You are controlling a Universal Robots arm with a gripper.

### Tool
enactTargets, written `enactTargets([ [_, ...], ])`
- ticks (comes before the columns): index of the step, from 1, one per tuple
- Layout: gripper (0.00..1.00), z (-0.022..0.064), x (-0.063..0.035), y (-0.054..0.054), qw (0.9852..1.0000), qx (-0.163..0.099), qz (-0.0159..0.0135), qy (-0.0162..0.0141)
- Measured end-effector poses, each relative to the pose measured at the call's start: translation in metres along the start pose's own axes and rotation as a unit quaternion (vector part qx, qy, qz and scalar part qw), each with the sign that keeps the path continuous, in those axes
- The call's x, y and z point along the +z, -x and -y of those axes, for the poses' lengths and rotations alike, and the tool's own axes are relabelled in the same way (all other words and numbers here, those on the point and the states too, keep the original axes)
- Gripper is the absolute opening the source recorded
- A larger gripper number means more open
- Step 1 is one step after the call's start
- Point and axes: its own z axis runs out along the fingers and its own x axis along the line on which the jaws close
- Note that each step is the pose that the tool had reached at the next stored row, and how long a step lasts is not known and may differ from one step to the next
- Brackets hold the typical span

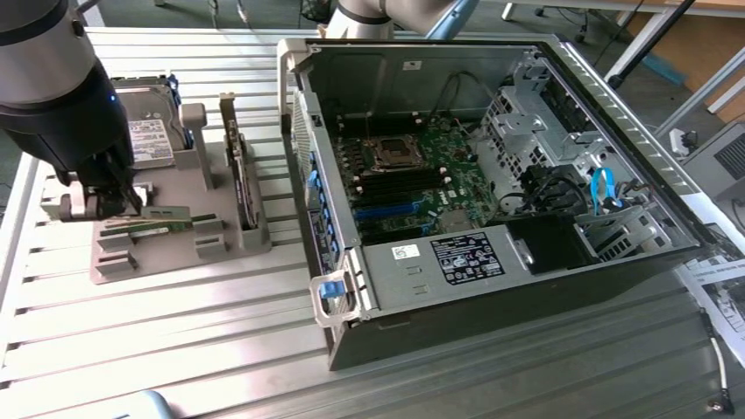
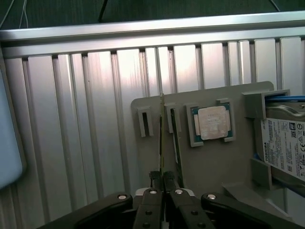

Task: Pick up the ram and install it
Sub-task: 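Pick up the ram and move it above insertion slot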

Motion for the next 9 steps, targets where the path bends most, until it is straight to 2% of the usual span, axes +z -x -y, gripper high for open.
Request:
enactTargets([
  [9, 0.13, 0.0001, -0.0074, 0.0005, 1.0000, 0.000, 0.0000, 0.0000],
])
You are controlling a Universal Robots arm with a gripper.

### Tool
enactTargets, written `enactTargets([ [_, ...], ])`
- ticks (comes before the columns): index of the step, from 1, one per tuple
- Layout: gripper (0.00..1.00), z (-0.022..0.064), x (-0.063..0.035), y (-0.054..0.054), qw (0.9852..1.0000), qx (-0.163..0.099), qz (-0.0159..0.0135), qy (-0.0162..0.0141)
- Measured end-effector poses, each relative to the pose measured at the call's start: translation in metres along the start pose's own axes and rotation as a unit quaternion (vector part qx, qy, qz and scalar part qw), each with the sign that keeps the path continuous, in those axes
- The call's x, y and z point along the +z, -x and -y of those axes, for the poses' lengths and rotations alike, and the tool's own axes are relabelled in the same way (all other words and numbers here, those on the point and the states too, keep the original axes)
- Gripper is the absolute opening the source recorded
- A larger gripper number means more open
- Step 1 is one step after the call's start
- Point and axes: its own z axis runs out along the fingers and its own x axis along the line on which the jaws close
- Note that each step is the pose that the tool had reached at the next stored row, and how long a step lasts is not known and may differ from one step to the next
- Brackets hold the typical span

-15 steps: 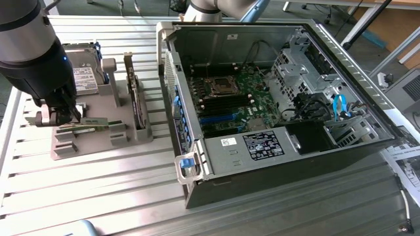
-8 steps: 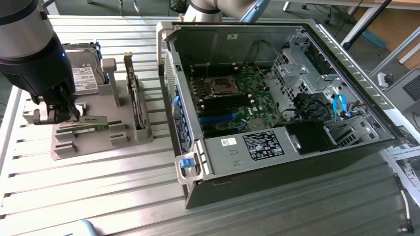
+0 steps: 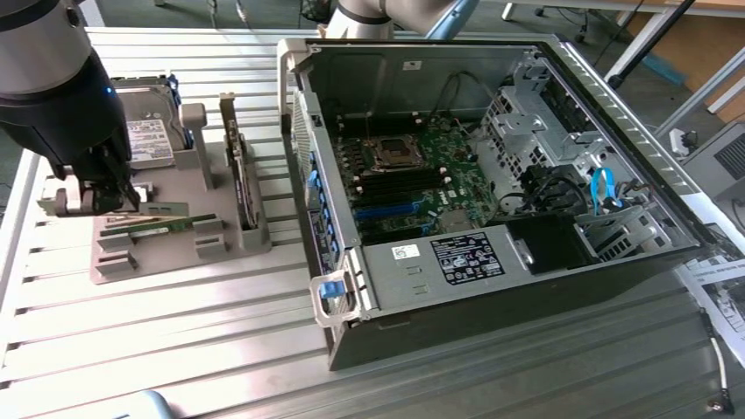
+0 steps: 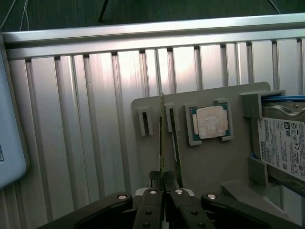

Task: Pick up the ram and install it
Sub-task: 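Pick up the ram and move it above insertion slot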

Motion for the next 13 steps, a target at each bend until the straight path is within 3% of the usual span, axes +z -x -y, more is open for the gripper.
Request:
enactTargets([
  [13, 0.13, 0.0002, -0.0114, 0.001, 1.0000, 0.000, -0.0002, 0.0000],
])
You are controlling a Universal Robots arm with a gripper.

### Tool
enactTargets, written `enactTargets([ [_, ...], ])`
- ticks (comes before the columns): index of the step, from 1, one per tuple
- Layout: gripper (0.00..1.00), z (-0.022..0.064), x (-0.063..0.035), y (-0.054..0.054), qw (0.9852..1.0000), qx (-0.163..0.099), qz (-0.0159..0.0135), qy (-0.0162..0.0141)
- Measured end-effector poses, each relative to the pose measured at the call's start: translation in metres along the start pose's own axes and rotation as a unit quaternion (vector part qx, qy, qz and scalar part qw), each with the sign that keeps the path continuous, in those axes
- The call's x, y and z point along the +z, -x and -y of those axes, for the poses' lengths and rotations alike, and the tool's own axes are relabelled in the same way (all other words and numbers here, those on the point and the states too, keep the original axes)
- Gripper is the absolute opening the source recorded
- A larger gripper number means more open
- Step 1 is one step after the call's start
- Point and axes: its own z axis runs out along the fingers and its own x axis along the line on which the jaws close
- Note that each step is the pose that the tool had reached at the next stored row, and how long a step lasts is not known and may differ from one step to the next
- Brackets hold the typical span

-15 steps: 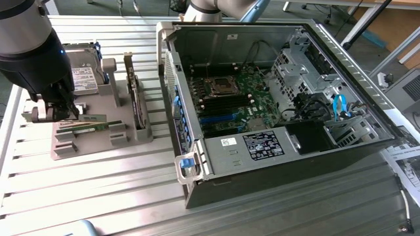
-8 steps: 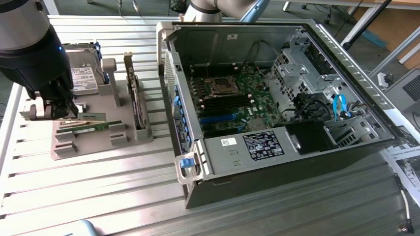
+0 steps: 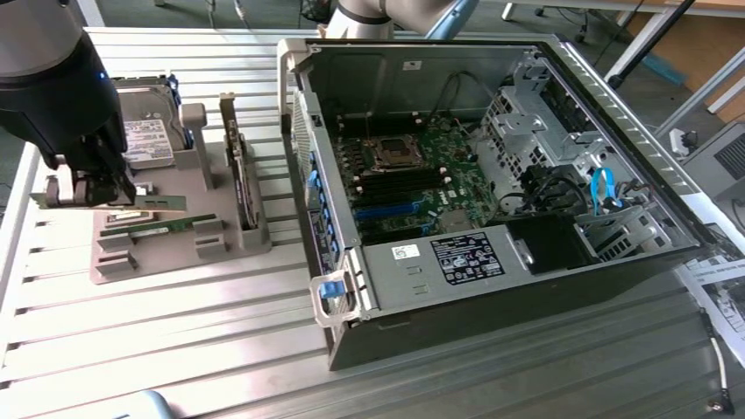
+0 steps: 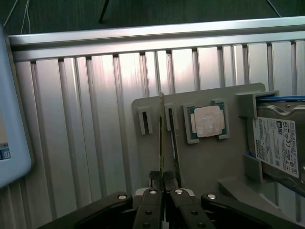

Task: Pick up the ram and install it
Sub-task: 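Pick up the ram and move it above insertion slot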

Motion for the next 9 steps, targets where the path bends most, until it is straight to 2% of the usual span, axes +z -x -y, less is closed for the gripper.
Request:
enactTargets([
  [9, 0.13, 0.0001, -0.0090, 0.0006, 1.0000, 0.000, -0.0001, 0.0000],
])
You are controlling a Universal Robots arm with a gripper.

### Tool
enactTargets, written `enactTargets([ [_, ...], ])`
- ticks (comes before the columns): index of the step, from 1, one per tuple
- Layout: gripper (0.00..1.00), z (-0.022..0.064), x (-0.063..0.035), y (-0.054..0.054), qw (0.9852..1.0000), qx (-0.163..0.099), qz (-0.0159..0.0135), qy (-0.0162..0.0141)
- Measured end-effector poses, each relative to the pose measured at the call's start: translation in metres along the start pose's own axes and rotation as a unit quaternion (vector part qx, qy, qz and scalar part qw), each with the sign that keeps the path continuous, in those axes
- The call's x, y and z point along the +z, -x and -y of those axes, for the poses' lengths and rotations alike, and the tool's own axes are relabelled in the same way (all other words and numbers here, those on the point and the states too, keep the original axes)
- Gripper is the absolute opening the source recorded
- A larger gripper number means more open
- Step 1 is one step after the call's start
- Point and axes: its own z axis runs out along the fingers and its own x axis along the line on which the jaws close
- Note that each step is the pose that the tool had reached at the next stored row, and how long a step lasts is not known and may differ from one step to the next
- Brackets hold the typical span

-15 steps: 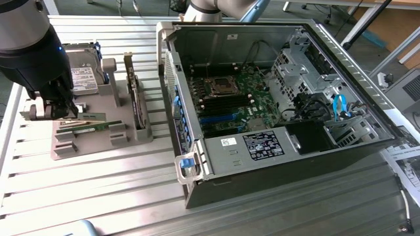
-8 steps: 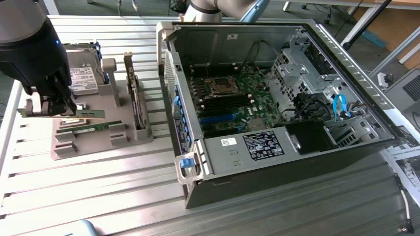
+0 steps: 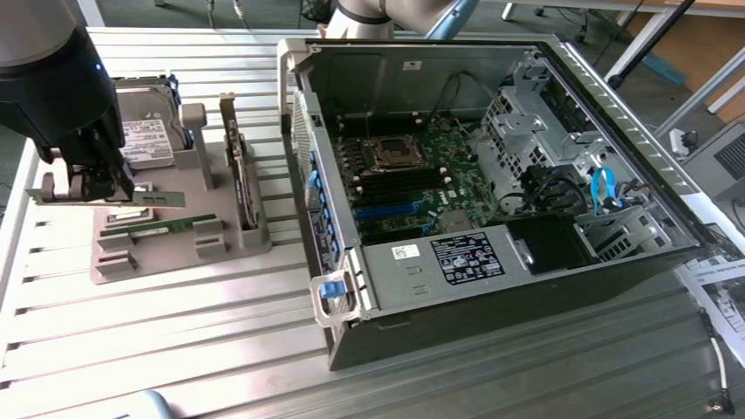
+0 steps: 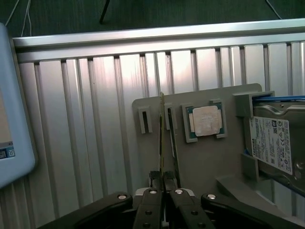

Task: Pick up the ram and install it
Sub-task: 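Pick up the ram and move it above insertion slot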

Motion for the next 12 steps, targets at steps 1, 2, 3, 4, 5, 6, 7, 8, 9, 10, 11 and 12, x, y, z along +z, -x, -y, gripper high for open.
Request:
enactTargets([
  [1, 0.13, 0.0000, -0.0009, 0.000, 1.0000, 0.000, 0.0000, 0.0000],
  [2, 0.13, 0.0000, -0.0019, 0.000, 1.0000, 0.000, 0.0000, 0.0000],
  [3, 0.13, 0.0000, -0.0029, 0.000, 1.0000, 0.000, 0.0000, 0.0000],
  [4, 0.13, 0.0001, -0.0038, 0.000, 1.0000, 0.000, 0.0000, 0.0000],
  [5, 0.13, 0.0001, -0.0047, 0.000, 1.0000, 0.000, -0.0001, 0.0000],
  [6, 0.13, 0.0001, -0.0057, 0.000, 1.0000, 0.000, -0.0001, 0.0000],
  [7, 0.13, 0.0001, -0.0067, 0.000, 1.0000, 0.000, -0.0001, 0.0000],
  [8, 0.13, 0.0001, -0.0076, 0.000, 1.0000, 0.000, -0.0001, 0.0000],
  [9, 0.13, 0.0001, -0.0085, 0.001, 1.0000, 0.000, -0.0001, 0.0000],
  [10, 0.13, 0.0001, -0.0095, 0.001, 1.0000, 0.000, -0.0002, 0.0000],
  [11, 0.13, 0.0001, -0.0103, 0.001, 1.0000, 0.000, -0.0002, 0.0000],
  [12, 0.13, 0.0002, -0.0113, 0.001, 1.0000, 0.000, -0.0002, 0.0000],
])
